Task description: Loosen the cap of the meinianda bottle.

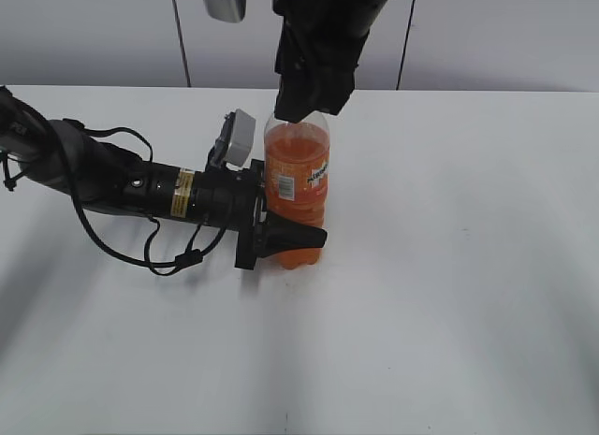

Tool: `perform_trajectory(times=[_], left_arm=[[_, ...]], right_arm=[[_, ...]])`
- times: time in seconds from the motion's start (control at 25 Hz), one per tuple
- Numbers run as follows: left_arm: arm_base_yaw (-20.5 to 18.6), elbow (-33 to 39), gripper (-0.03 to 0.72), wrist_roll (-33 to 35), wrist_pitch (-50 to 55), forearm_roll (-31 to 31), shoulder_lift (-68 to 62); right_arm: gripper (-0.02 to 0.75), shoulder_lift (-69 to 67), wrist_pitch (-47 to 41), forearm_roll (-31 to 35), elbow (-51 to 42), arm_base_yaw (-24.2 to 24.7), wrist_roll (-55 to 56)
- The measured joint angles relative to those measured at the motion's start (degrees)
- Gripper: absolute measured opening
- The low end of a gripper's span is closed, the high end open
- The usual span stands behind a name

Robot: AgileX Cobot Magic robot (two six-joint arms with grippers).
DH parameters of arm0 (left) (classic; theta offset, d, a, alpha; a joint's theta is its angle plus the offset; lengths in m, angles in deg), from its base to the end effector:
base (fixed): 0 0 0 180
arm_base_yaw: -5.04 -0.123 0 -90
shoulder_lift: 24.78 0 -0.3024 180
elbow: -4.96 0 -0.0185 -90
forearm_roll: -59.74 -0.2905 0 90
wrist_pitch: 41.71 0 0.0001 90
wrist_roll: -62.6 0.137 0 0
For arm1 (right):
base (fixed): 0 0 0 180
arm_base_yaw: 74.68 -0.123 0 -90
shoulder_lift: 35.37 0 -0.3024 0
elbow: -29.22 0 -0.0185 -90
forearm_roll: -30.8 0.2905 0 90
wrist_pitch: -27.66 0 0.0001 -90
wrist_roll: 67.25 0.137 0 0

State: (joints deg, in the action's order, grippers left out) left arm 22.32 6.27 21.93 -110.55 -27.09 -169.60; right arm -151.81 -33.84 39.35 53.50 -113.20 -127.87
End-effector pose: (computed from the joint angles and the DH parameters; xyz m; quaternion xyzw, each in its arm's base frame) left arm 0.3994 -0.2578 0.0291 0.5500 0.5771 -0.4555 0.3963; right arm 0.3694 0.3169 0.2798 -0.7263 0.6447 0.0270 0.2368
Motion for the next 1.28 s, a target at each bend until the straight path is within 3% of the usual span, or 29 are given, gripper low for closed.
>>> perform_trajectory(times=[0.48, 0.84, 1.04, 1.28], left_arm=[[0.0, 0.0, 0.410, -0.2, 0.1, 0.1, 0.0], [0.0, 0.0, 0.410, -0.2, 0.1, 0.1, 0.0], [0.0, 0.0, 0.410, -0.2, 0.1, 0.2, 0.0], [0.0, 0.0, 0.410, -0.2, 0.1, 0.2, 0.0]], right_arm=[[0.416, 3.3, 3.5, -0.2, -0.1, 0.0, 8.1], [0.416, 7.6, 4.4, -0.2, -0.1, -0.1, 46.6], [0.416, 9.0, 0.3, -0.8, 0.0, -0.1, 66.1], [0.415, 9.0, -7.8, -6.5, 4.0, -0.1, 88.6]])
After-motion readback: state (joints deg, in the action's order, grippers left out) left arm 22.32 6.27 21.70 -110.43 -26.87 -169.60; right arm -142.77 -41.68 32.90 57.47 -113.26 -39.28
